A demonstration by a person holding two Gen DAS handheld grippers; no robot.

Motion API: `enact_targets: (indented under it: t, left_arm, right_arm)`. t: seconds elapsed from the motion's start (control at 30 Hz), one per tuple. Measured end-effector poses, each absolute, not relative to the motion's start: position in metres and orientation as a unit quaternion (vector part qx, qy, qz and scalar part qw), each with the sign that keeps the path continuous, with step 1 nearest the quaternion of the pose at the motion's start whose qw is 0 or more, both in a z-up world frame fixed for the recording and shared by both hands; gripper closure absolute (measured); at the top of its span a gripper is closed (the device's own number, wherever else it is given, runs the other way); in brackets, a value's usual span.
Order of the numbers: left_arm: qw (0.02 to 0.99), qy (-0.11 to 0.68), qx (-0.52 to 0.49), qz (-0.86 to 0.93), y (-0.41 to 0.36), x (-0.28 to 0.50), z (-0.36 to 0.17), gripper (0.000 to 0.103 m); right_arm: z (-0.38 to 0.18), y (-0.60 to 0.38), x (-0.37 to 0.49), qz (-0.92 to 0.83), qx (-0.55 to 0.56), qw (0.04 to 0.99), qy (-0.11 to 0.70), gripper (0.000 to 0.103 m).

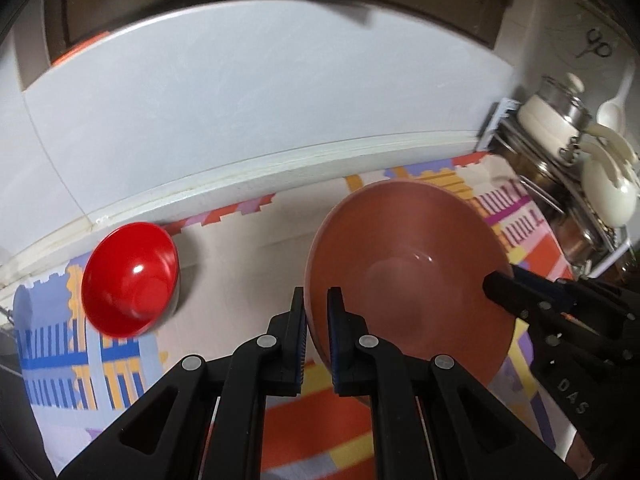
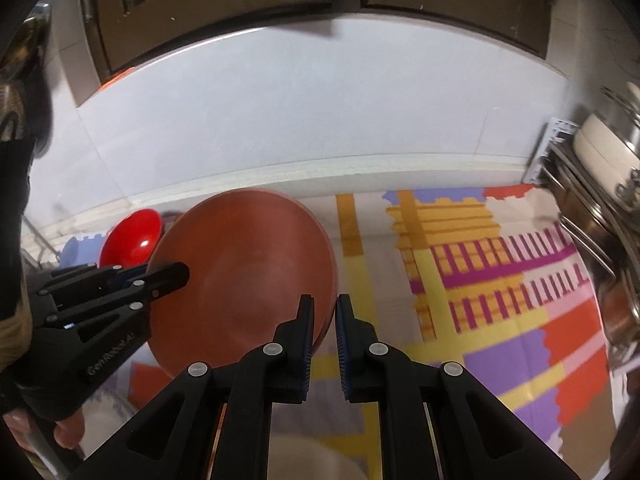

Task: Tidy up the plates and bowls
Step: 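Lift the pink bowl with both grippers and carry it toward the white bowl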

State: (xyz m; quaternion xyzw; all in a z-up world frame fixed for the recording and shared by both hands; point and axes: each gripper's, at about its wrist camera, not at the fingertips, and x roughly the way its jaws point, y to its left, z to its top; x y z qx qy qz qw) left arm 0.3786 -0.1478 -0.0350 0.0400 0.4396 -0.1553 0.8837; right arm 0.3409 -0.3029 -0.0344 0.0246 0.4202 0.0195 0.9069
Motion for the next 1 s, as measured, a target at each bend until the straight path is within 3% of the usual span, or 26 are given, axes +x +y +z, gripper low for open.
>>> enact_targets:
  t: [0.47,1.0]
  left_arm:
    - [0.876,0.444,0.051,-0.179,-0.16,0.3,-0.035,0.091]
    - [0.849,0.491,0.062,-0.186,-0.168,0.268,-0.067,0.09]
  right_arm:
    - [-0.036,-0.312,0.253,0.01,0.039,0.901,0.431,0.091]
    - [-0.057,-0.316,0.219,0.007,0.038,0.887,0.461,0.091]
